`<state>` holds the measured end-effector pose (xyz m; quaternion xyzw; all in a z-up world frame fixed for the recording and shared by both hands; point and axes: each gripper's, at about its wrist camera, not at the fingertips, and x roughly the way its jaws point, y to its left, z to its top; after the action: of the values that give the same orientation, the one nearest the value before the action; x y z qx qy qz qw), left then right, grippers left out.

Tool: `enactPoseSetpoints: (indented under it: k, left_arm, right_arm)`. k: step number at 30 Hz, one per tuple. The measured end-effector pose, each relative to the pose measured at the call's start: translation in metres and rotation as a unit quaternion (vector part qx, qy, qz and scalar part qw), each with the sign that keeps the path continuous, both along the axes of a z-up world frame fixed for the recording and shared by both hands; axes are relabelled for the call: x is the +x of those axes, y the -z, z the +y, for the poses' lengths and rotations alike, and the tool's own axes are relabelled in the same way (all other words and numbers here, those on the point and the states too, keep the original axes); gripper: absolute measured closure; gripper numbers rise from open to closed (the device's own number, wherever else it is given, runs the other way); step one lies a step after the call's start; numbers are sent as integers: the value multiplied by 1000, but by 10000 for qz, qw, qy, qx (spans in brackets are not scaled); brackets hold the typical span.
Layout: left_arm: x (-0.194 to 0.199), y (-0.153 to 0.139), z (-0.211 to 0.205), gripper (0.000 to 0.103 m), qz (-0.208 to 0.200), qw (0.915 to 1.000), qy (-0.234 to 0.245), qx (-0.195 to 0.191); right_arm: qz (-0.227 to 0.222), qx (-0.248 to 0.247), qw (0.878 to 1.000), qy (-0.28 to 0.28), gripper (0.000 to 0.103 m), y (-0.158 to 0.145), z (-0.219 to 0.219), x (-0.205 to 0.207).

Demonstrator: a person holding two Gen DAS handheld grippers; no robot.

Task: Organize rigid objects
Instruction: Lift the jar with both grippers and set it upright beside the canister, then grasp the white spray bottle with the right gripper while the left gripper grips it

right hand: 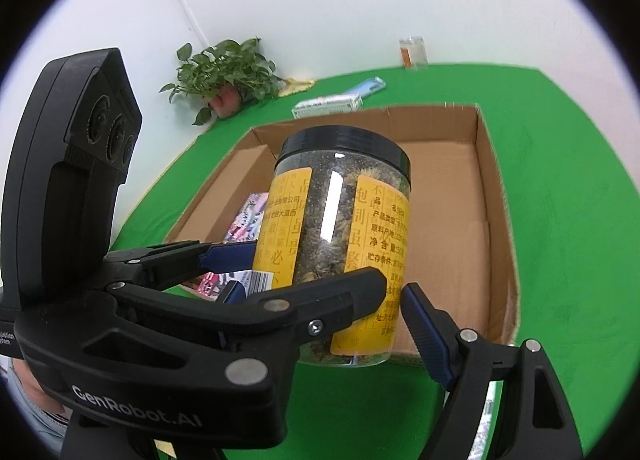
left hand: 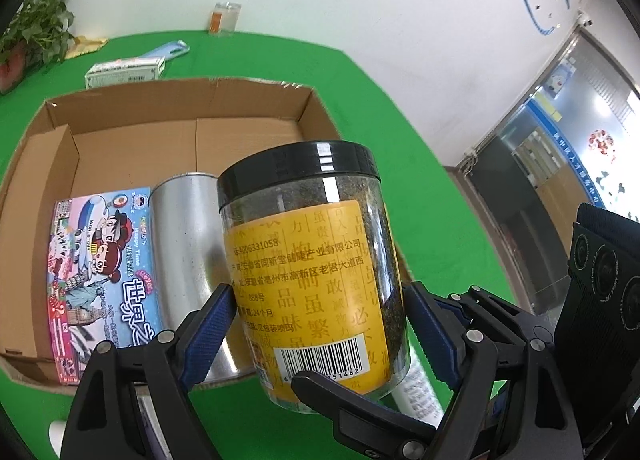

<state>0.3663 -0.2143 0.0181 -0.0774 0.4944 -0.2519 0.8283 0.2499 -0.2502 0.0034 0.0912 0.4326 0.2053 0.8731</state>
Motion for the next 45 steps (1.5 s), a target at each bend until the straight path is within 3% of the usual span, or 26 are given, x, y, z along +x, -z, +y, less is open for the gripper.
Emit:
enactPoseSetpoints:
  k: [11, 15, 19, 24, 26, 30, 31, 33, 34, 35, 36, 37, 39, 40, 41, 42, 45]
  left_arm:
    - [35, 45, -19, 20, 498, 9987, 49, -69]
    - [38, 36, -14, 20, 70, 9998, -202, 62]
    - [35, 30, 0, 20, 4, 9993, -377, -86]
    - [1, 19, 23, 20, -476, 9978, -457, 59]
    - [-14, 15, 34, 17, -727, 9955, -580, 173]
    - [-44, 2, 64, 0, -1295, 9853, -1013, 465]
    - [-51, 1, 70, 1, -1406, 9828, -1095, 474]
    - [-67, -2, 82, 2, -1530, 9810, -1098, 463]
    - [-73, -3, 85, 17, -1582, 9806, -1073, 442]
    - [-79, -3, 88, 37, -1642, 9801, -1030, 423]
    - [-83, -2, 90, 81, -1611, 9816, -924, 450]
    - [-85, 1, 91, 102, -1512, 9834, -844, 543]
    - [-95, 0, 92, 100, -1571, 9821, -897, 529]
    - [-99, -1, 93, 85, -1626, 9814, -908, 461]
    - [-102, -1, 95, 64, -1593, 9818, -931, 441]
    - [-102, 2, 94, 2, -1513, 9822, -1016, 463]
    - [-111, 8, 105, 1, -1559, 9796, -1253, 169]
  right_arm:
    - [429, 237, 9986, 213, 23, 29, -23, 15]
    - [820, 84, 9958, 403, 24, 48, -25, 19]
    - [739, 27, 9960, 492, 26, 50, -22, 16]
    - [683, 133, 9969, 379, 23, 46, -22, 9]
    - [488, -6, 9976, 497, 23, 38, -23, -3]
    - [254, -178, 9978, 591, 23, 26, -21, -12]
    - [166, -232, 9978, 606, 26, 23, -20, -18]
    - [-56, -424, 9966, 708, 62, 16, -17, -32]
    - [-119, -560, 9953, 785, 84, 14, -15, -37]
    - [-169, -644, 9943, 830, 85, 13, -13, -41]
    - [-259, -611, 9942, 850, 85, 11, -11, -47]
    - [-347, -568, 9941, 860, 82, 9, -11, -52]
    - [-436, -610, 9923, 984, 43, 9, -10, -61]
    - [-475, -537, 9919, 1049, 16, 9, -11, -64]
    - [-543, -399, 9915, 1110, 15, 8, -12, -67]
    - [-561, -313, 9912, 1153, 15, 8, -14, -69]
    - [-515, -195, 9907, 1247, 15, 10, -21, -79]
